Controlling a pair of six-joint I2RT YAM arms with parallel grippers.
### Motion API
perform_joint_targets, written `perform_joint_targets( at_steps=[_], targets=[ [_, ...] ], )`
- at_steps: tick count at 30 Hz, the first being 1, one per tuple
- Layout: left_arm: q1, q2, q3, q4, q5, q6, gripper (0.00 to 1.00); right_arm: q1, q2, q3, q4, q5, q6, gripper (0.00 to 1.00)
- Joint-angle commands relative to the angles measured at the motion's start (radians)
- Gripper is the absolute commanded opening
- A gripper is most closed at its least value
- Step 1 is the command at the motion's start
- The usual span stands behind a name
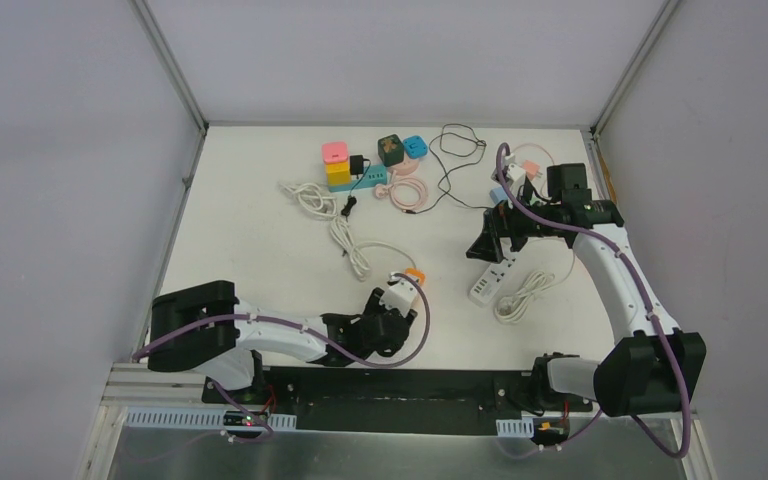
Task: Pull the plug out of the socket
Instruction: Move the socket to the center of the board.
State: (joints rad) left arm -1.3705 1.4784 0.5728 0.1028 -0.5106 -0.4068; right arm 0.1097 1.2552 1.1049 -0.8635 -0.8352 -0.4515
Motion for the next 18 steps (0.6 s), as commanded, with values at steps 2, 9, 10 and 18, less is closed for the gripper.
perform_joint_targets(
  at_steps=[2,9,10,18],
  targets=[
    [0.001,0.046,-0.034,0.12,0.26,0.245,0.0,-0.002,0.004,0.016,0.003,-0.024,-0.024,1.0],
    [0.037,0.125,-0.033,0.197,0.362,0.293,0.0,-0.001,0.006,0.016,0.004,-0.02,-0.026,1.0],
    [0.038,0.131,-0.034,0.205,0.36,0.294,0.0,-0.002,0.006,0.016,0.003,-0.021,-0.027,1.0],
    [0.044,0.156,-0.042,0.233,0.334,0.284,0.04,-0.001,0.01,0.016,0.003,-0.021,-0.029,1.0]
  ],
)
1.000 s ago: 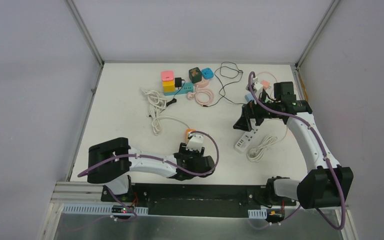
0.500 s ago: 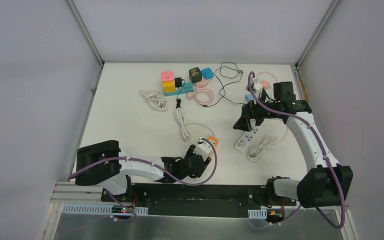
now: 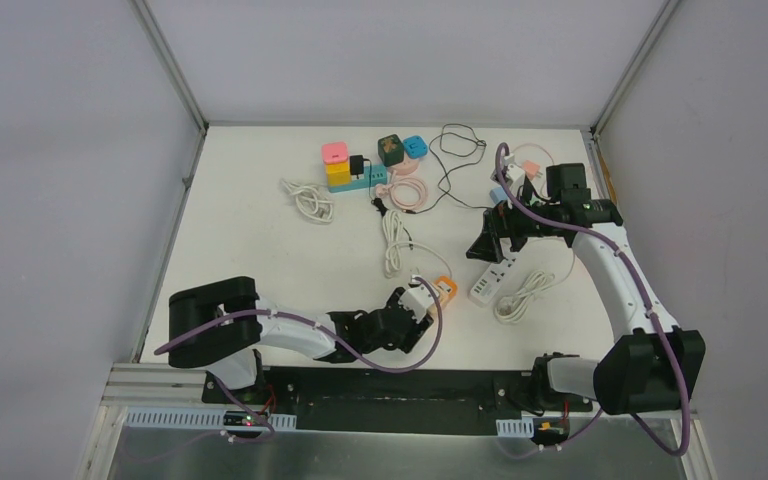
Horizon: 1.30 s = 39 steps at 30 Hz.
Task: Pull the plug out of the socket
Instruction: Move the socket to the center of the board.
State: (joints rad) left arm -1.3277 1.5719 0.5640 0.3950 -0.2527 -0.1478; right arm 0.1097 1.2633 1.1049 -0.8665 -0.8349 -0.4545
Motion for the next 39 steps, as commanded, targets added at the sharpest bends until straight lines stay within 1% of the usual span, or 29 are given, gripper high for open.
perform_joint_targets(
  at_steps=[1,2,5,8,11,15,19,22,25,30,35,37,39],
  targets=[
    [0.001,0.066,-0.032,-0.059,0.076,0.024,0.05,-0.001,0.002,0.016,0.006,-0.02,-0.026,1.0],
    [0.0,0.071,-0.03,-0.059,0.076,0.021,0.06,-0.001,0.002,0.016,0.005,-0.02,-0.026,1.0],
    [0.001,0.081,-0.025,-0.059,0.075,0.013,0.15,-0.001,0.003,0.016,0.005,-0.02,-0.028,1.0],
    [0.0,0.084,-0.024,-0.059,0.071,0.005,0.27,-0.001,0.007,0.016,0.003,-0.018,-0.03,1.0],
    [0.001,0.078,-0.024,-0.06,0.061,-0.002,0.42,-0.001,0.008,0.016,0.002,-0.018,-0.031,1.0],
    [0.001,0.059,-0.022,-0.079,0.043,-0.018,0.58,0.0,0.01,0.016,0.003,-0.015,-0.033,1.0],
    [0.001,0.032,-0.011,-0.12,0.041,-0.024,0.67,-0.002,0.01,0.016,0.001,-0.015,-0.033,1.0],
    [0.0,0.007,-0.015,-0.136,0.046,-0.025,0.71,-0.002,0.01,0.016,0.0,-0.015,-0.034,1.0],
    [0.001,-0.036,-0.029,-0.141,0.036,-0.031,0.83,-0.002,0.01,0.018,0.0,-0.015,-0.035,1.0],
    [0.001,-0.13,-0.04,-0.18,0.037,-0.023,0.86,-0.002,0.008,0.018,-0.005,-0.015,-0.04,1.0],
    [0.001,-0.219,-0.068,-0.195,0.057,-0.009,0.86,-0.002,0.005,0.019,-0.016,-0.02,-0.057,1.0],
    [0.001,-0.25,-0.094,-0.17,0.067,-0.004,0.86,0.0,0.005,0.022,-0.034,-0.032,-0.089,1.0],
    [0.0,-0.277,-0.132,-0.112,0.088,0.012,0.87,0.015,0.009,0.029,-0.093,-0.056,-0.192,1.0]
  ],
)
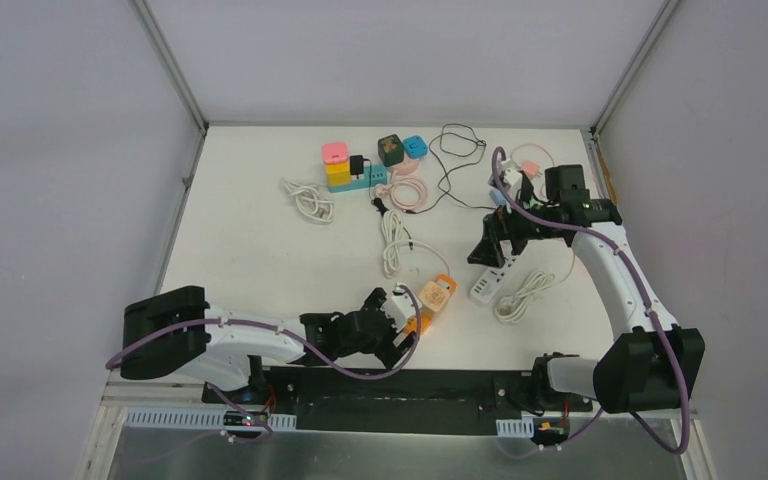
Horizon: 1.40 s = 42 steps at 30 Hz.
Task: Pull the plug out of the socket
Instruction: Move the socket to the center of the board.
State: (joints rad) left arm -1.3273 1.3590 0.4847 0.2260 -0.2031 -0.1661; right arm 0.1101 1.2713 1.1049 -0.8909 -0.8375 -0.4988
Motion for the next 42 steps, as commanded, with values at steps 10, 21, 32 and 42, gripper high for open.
perform_joint_targets(
  at_steps=[10,21,32,42],
  targets=[
    [0.0,-0.027,-0.205,0.478,0.04,0.224,0.89,0.193,-0.003,-0.002,-0.305,-0.087,-0.821,1.0],
    [0.0,0.015,-0.268,0.728,-0.105,0.168,0.99,0.26,-0.147,-0.193,-0.033,0.001,-0.514,1.0],
    [0.0,-0.235,-0.251,0.49,-0.124,0.204,0.99,0.307,-0.108,-0.167,-0.039,0.017,-0.527,1.0],
    [-0.006,-0.138,-0.243,0.576,0.032,0.249,0.96,0.335,-0.1,-0.14,-0.121,0.024,-0.74,1.0]
  ],
)
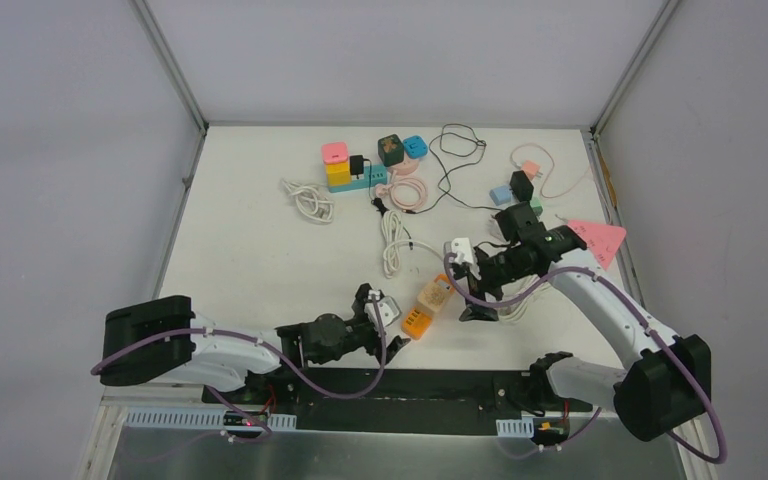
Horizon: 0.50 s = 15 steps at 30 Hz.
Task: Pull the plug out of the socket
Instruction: Move the socket to the center of the board.
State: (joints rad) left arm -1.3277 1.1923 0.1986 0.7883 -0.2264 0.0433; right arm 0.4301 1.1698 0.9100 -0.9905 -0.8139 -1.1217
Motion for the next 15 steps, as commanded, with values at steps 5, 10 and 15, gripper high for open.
perform_joint_targets(
  at_steps=[5,10,15],
  targets=[
    [-0.005,0.049,0.049,0.01,0.029,0.062,0.96,0.023,0.044,0.098,-0.034,-0.008,-0.164,1.0],
    [-0.009,0.099,0.039,0.062,0.012,0.043,0.96,0.054,0.126,0.174,-0.105,-0.018,-0.203,1.0],
    [-0.028,0.158,0.046,0.092,0.026,0.062,0.93,0.084,0.203,0.231,-0.23,-0.027,-0.339,1.0]
  ],
)
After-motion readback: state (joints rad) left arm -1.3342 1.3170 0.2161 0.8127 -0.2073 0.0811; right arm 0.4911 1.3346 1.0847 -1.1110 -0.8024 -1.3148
